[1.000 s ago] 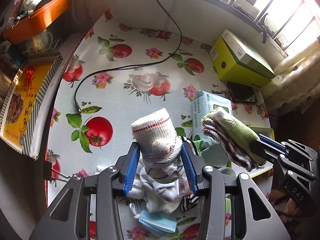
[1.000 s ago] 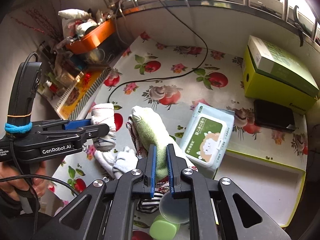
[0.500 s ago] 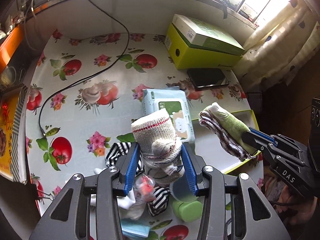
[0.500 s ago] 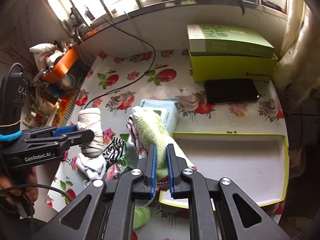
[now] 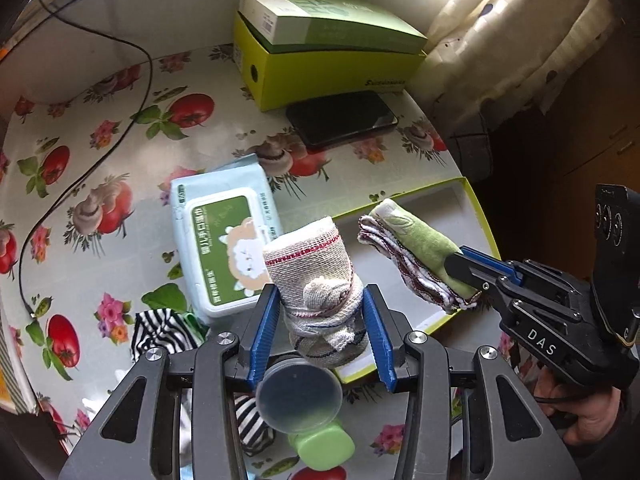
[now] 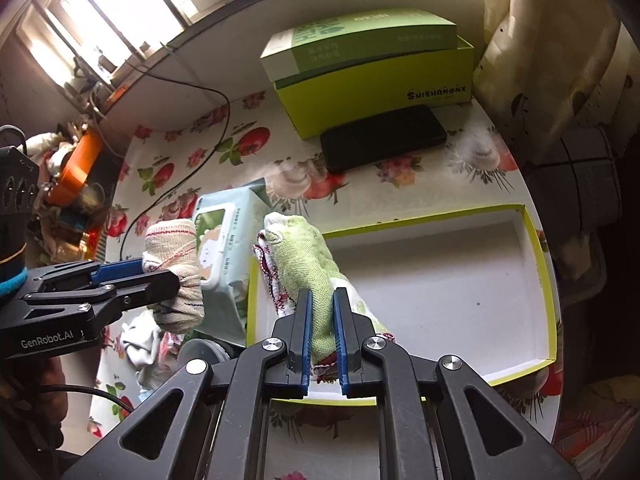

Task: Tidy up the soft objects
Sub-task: 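Carry sock and towel into the white box tray and open both tools, then withdraw both tools and move the right tool to the blue face mask, then grasp the blue face mask with the right tool while the left tool grasps the white cloth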

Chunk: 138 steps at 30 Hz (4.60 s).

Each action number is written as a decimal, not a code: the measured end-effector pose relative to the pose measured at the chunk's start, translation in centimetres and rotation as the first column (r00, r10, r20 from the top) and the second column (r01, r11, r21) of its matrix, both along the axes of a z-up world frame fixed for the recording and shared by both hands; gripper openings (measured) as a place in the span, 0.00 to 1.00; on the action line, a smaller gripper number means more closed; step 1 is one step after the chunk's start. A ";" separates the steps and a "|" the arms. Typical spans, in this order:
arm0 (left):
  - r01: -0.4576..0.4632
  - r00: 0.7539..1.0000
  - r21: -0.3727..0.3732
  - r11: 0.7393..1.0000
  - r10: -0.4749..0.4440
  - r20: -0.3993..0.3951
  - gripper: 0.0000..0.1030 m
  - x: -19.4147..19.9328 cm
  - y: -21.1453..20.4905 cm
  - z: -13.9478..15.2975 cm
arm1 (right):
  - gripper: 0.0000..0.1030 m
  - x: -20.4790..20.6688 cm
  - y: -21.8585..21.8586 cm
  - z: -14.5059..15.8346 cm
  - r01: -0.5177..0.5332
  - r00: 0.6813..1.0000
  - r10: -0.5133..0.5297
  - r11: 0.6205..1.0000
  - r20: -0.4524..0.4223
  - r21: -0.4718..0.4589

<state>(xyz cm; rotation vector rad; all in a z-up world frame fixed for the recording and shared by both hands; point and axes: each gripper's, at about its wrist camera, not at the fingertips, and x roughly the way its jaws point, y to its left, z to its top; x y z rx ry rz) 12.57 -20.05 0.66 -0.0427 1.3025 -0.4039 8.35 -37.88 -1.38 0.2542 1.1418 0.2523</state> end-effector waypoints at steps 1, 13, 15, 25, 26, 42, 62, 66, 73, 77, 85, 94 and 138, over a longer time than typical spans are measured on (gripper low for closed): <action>0.013 1.000 -0.001 1.000 -0.013 -0.009 0.43 0.2 -0.6 -0.4 | 0.10 -0.1 -0.4 -0.4 0.011 1.000 -0.011 1.000 -0.008 0.003; 0.075 0.992 0.024 0.997 -0.072 -0.105 0.43 2.4 -4.8 -6.1 | 0.10 0.0 -2.5 -4.4 0.102 0.992 -0.099 0.994 -0.080 0.039; 0.069 0.992 0.032 0.997 -0.065 -0.104 0.44 2.6 -4.8 -6.5 | 0.10 0.1 -2.5 -5.0 0.112 0.990 -0.108 0.993 -0.087 0.046; 0.011 0.998 -0.012 1.000 -0.012 -0.068 0.48 2.9 -2.7 -5.0 | 0.13 1.2 0.0 -6.2 0.042 0.993 -0.032 0.995 -0.112 0.091; 0.007 0.998 -0.013 1.000 -0.008 -0.059 0.48 2.8 -2.4 -4.6 | 0.13 1.2 0.2 -6.2 0.028 0.993 -0.016 0.995 -0.117 0.099; -0.084 0.996 -0.035 0.996 0.084 0.001 0.48 -0.9 3.5 -0.7 | 0.41 -0.4 2.9 -1.5 -0.080 0.996 0.083 0.992 -0.024 0.100; -0.291 0.957 -0.009 0.957 0.291 -0.016 0.48 -7.8 15.0 -1.0 | 0.44 -5.7 14.8 2.9 -0.418 0.908 0.418 0.908 0.015 0.024; -0.351 0.936 0.004 0.936 0.351 -0.023 0.48 -9.0 17.5 -1.4 | 0.44 -6.9 18.2 2.6 -0.510 0.860 0.510 0.860 0.004 0.019; -0.447 0.893 0.028 0.894 0.448 -0.034 0.48 -11.3 21.7 -2.3 | 0.44 -9.0 23.7 0.1 -0.661 0.748 0.661 0.750 -0.059 0.031; -0.492 0.868 0.036 0.870 0.494 -0.045 0.48 -12.7 23.7 -2.9 | 0.44 -10.3 26.3 -2.4 -0.724 0.681 0.722 0.689 -0.123 0.030; -0.559 0.825 0.030 0.829 0.559 -0.080 0.48 -15.3 26.6 -4.3 | 0.44 -12.1 29.8 -6.9 -0.806 0.576 0.785 0.592 -0.229 0.002; -0.587 0.803 0.012 0.809 0.585 -0.114 0.48 -16.3 28.1 -5.3 | 0.19 -12.8 31.5 -9.8 -0.829 0.547 0.784 0.557 -0.294 -0.056; -0.648 0.720 0.074 0.758 0.642 -0.263 0.28 -8.1 24.3 -12.1 | 0.07 -5.7 21.4 3.5 -0.525 0.851 0.525 0.849 -0.020 -0.065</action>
